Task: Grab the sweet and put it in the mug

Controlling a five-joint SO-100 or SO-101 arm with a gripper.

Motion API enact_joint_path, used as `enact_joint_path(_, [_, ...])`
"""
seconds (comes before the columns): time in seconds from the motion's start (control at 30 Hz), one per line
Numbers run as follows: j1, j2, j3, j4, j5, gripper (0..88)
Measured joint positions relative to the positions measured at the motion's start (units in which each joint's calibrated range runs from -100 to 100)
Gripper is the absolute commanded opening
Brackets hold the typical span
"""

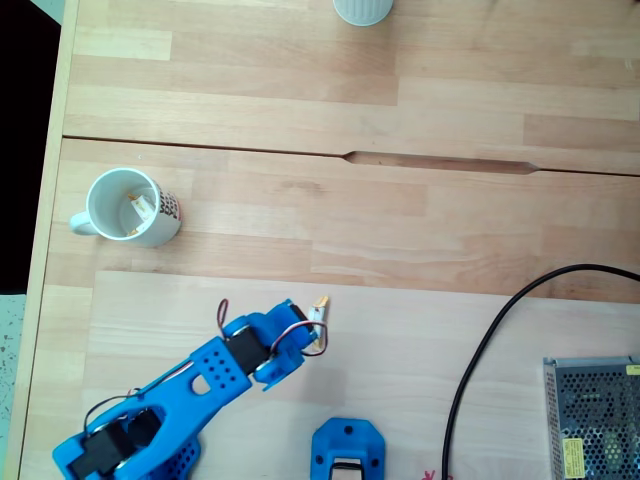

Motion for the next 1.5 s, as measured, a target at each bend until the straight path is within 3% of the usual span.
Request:
enact_joint_path(0.5, [5.2,12.6,-9.3,0.0,-0.7,3.0])
enact_joint_path(0.8, [5.8,13.3,-9.4,-0.1,-3.7,3.5])
enact_joint_path(1.5, [5.8,13.4,-9.4,-0.1,21.2,3.2])
